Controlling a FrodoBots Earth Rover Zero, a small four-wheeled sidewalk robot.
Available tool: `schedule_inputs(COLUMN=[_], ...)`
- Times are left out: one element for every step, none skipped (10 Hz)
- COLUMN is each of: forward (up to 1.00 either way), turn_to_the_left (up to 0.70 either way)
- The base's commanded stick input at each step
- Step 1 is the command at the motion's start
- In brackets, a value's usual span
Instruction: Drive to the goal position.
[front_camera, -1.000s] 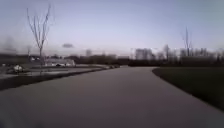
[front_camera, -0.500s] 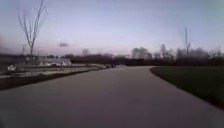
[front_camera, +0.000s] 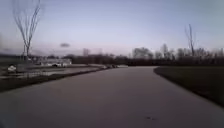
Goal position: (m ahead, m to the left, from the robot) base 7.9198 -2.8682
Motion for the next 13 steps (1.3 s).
schedule_inputs(forward=[1.00,1.00,1.00,1.00,1.00,1.00,1.00,1.00,1.00,1.00,1.00,1.00,1.00], turn_to_the_left=[0.01,0.01,0.01,0.01,0.01,0.01,0.01,0.01,0.01,0.01,0.01,0.01,0.01])
